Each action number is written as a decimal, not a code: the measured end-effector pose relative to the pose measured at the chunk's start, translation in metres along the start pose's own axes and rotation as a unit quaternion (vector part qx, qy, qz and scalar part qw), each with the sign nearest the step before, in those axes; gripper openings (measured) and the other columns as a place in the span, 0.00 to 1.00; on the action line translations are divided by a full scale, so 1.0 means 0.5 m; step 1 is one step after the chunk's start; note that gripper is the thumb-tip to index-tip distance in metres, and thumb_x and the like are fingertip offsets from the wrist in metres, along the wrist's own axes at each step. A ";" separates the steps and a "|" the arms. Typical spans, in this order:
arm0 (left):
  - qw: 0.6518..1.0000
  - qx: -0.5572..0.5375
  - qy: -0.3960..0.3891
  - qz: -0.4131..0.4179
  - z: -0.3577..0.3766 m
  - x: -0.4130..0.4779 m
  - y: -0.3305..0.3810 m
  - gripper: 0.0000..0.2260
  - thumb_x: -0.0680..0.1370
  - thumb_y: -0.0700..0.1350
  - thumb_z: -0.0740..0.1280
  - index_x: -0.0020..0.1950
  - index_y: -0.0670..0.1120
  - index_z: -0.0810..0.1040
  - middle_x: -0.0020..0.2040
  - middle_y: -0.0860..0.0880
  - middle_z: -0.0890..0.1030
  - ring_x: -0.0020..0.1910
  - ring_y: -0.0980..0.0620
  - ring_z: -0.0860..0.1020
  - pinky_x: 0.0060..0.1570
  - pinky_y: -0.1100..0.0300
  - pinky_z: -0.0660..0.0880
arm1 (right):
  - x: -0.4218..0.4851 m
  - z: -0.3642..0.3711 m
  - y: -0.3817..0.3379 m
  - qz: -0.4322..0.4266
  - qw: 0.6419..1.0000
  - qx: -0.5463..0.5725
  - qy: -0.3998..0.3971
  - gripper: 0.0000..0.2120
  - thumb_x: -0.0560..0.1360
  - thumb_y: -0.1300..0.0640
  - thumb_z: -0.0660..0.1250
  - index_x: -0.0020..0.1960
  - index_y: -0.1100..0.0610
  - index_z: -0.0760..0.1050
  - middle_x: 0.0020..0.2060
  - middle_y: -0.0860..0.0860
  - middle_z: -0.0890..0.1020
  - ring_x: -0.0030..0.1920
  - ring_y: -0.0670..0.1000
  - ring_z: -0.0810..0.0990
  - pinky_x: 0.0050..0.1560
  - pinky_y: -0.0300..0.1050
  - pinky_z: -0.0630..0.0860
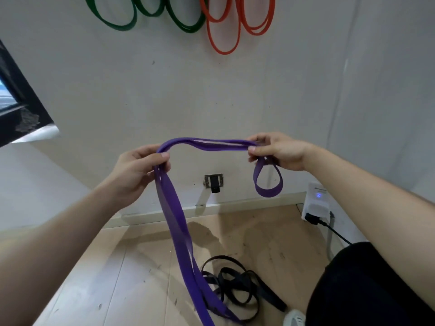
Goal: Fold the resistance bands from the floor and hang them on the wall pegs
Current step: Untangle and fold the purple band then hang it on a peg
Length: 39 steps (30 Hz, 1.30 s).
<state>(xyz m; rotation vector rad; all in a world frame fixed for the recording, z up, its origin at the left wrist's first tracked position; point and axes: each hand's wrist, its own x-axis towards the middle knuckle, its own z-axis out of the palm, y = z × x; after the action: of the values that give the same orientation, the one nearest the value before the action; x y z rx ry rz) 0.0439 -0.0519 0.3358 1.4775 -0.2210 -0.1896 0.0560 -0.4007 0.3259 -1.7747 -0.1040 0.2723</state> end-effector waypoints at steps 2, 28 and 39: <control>0.999 -0.044 -0.006 0.012 0.003 -0.001 0.013 0.16 0.62 0.47 0.82 0.48 0.46 0.87 0.37 0.49 0.78 0.37 0.50 0.78 0.45 0.60 0.79 | -0.001 0.010 0.008 0.020 0.995 -0.085 -0.058 0.14 0.76 0.61 0.72 0.60 0.57 0.77 0.49 0.57 0.82 0.51 0.52 0.81 0.56 0.49 0.74; 0.975 0.195 -0.080 0.065 0.088 -0.036 -0.011 0.13 0.71 0.34 0.76 0.53 0.44 0.80 0.36 0.53 0.83 0.38 0.55 0.81 0.44 0.62 0.79 | -0.047 0.199 -0.137 -0.254 0.966 -0.032 0.047 0.04 0.76 0.61 0.72 0.50 0.56 0.80 0.42 0.50 0.82 0.42 0.44 0.81 0.50 0.41 0.81; 0.957 0.271 -0.100 0.031 0.096 -0.024 -0.058 0.09 0.73 0.38 0.77 0.50 0.44 0.80 0.44 0.42 0.83 0.44 0.44 0.83 0.52 0.48 0.82 | -0.050 0.092 -0.169 -0.250 0.909 0.240 0.233 0.09 0.80 0.54 0.67 0.50 0.61 0.73 0.32 0.48 0.72 0.32 0.48 0.73 0.40 0.43 0.74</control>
<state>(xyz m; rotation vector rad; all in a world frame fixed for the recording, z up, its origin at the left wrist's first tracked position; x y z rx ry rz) 0.0201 -0.0976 0.3104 1.9954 -0.5136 -0.2412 0.0273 -0.3437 0.4024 -1.2253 -0.1313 -0.4674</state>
